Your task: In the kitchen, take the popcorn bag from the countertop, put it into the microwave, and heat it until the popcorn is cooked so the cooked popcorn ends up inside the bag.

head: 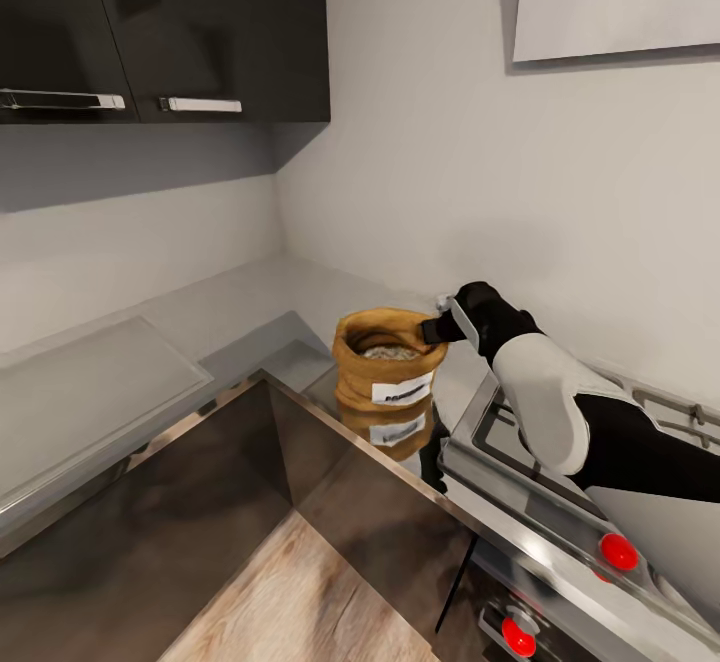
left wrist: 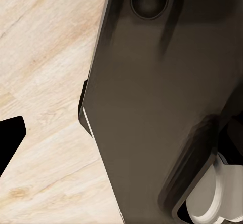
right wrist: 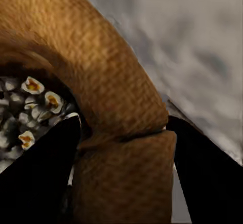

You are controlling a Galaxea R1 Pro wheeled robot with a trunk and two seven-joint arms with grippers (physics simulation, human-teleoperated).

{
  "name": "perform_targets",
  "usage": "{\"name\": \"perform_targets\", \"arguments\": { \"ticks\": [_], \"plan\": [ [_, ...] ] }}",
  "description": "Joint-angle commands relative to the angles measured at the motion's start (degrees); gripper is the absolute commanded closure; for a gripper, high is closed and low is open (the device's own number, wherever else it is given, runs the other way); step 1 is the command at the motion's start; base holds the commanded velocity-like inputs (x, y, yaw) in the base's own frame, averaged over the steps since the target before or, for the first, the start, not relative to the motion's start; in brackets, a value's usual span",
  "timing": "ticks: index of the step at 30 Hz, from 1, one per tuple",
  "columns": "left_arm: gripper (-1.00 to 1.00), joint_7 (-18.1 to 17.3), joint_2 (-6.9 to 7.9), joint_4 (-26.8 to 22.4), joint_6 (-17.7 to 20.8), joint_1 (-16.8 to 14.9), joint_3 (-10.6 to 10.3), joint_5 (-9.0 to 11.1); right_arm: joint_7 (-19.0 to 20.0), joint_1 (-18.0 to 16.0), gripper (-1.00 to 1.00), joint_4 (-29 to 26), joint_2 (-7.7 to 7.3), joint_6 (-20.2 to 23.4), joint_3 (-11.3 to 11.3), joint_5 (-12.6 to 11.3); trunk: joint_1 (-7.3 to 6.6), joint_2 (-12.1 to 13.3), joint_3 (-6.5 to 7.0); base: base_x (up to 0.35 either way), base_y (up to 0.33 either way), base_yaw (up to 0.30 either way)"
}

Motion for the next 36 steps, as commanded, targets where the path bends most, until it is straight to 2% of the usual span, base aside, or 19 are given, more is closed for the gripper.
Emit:
{"name": "perform_targets", "arguments": {
  "ticks": [1, 7, 11, 16, 19, 23, 27, 36],
  "plan": [
    [-1.0, 0.1, -0.02, 0.0, -0.2, 0.0, 0.0, 0.2, 0.4, 0.0, 1.0, -0.3, 0.04, 0.5, -0.3, 0.4, 0.0, 0.0, -0.06, 0.0, 0.0, 0.0],
    [-1.0, 0.1, -0.02, 0.0, -0.2, 0.0, 0.0, 0.2, 0.4, 0.0, 1.0, -0.8, 0.05, 1.4, -0.2, 0.6, 0.0, 0.0, -0.06, 0.0, 0.0, 0.0],
    [-1.0, 0.1, -0.02, 0.0, -0.2, 0.0, 0.0, 0.2, 0.4, 0.0, 1.0, -1.2, 0.12, 7.6, -0.4, 0.1, 0.0, 0.0, -0.06, 0.0, 0.0, 0.0],
    [-1.0, 0.1, -0.02, 0.0, -0.2, 0.0, 0.0, 0.2, 0.4, 0.0, 1.0, -7.0, 0.4, 14.1, -0.5, -0.3, 0.0, 0.0, -0.06, 0.0, 0.0, 0.0],
    [-1.0, 0.1, -0.02, 0.0, -0.2, 0.0, 0.1, 0.2, 0.4, 0.0, 1.0, -10.1, 0.54, 14.1, -0.6, -0.4, 0.0, 0.0, -0.06, 0.0, 0.0, 0.0],
    [-1.0, 0.1, -0.02, 0.0, -0.2, 0.0, 0.0, 0.2, 0.4, 0.0, 1.0, -11.4, 0.56, 14.1, -0.6, -0.7, 0.0, 0.0, -0.06, 0.0, 0.0, 0.0],
    [-1.0, 0.1, -0.02, 0.0, -0.2, 0.0, -0.1, 0.1, 0.3, 0.0, 1.0, -15.2, 0.48, 14.1, -0.5, -4.6, 0.0, 0.0, -0.06, -0.02, 0.0, 0.0],
    [-1.0, 0.5, -0.18, 0.0, -0.5, 0.0, 0.4, 0.3, 0.3, 0.0, 1.0, -15.9, 0.08, 14.1, -0.6, -4.9, 0.0, 0.0, -0.06, -0.317, 0.007, 0.0]
  ]
}}
